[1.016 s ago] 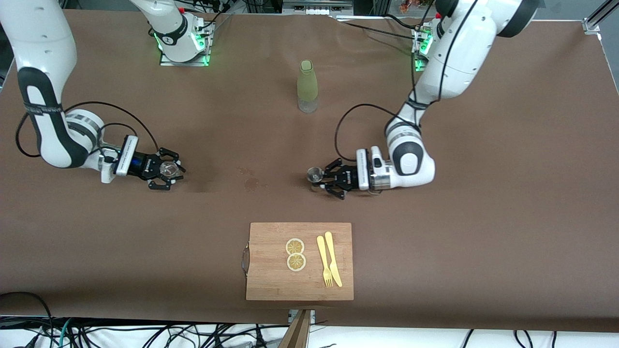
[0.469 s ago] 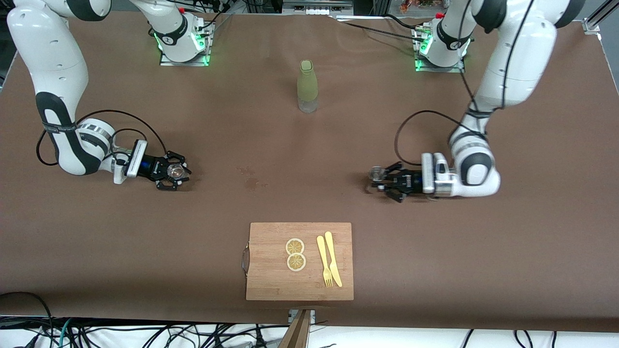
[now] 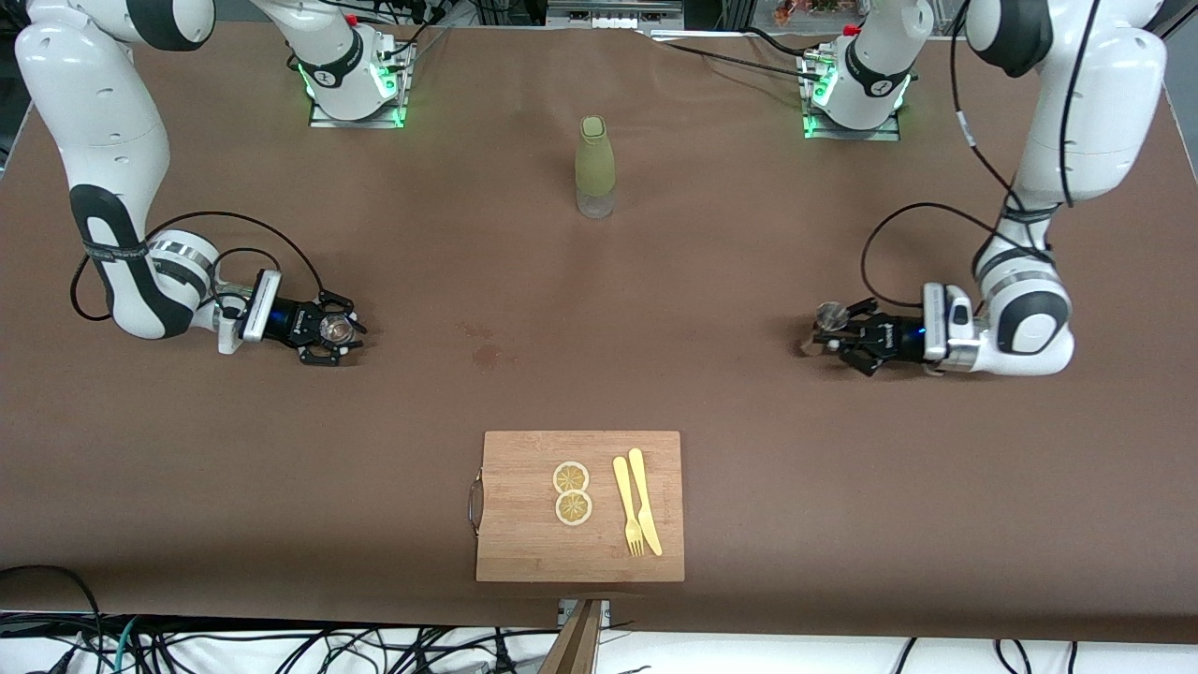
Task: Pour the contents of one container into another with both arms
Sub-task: 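Lower the glass with the right gripper while the left gripper lowers the jigger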
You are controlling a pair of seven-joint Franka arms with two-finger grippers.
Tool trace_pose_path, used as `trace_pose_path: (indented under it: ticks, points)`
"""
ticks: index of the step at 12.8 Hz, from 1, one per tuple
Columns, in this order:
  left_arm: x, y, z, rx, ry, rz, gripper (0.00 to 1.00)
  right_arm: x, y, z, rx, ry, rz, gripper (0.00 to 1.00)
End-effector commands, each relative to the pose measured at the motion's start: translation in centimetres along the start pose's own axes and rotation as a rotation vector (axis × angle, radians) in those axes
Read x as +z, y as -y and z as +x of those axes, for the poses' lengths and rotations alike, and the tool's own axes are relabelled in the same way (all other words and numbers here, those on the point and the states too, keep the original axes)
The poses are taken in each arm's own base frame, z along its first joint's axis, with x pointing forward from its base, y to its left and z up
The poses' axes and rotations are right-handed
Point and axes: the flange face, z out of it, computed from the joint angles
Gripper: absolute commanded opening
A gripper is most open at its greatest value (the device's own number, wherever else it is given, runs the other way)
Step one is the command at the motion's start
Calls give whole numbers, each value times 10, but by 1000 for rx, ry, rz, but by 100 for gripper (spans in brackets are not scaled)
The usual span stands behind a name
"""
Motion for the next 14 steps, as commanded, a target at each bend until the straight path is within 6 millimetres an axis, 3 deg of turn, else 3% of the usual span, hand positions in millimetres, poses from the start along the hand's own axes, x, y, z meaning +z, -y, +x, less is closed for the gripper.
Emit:
trace_pose_path:
  ticks: [1, 2, 7, 10, 14]
  points:
    - [-43, -32, -8, 71, -12, -11, 0, -4, 2, -4, -61, -13, 22, 89]
    - [-56, -44, -16, 67, -22, -11, 0, -4, 2, -5, -59, -10, 22, 99]
    - [-75, -92, -66, 69, -95, 9, 0, -20, 0, -5, -61, 20, 15, 99]
    - [-87, -103, -74, 72, -90, 22, 0, -54, -4, 8, -89, 87, 21, 99]
    - [-86, -108, -89, 67, -85, 19, 1, -113, -9, 53, -62, 258, 46, 99]
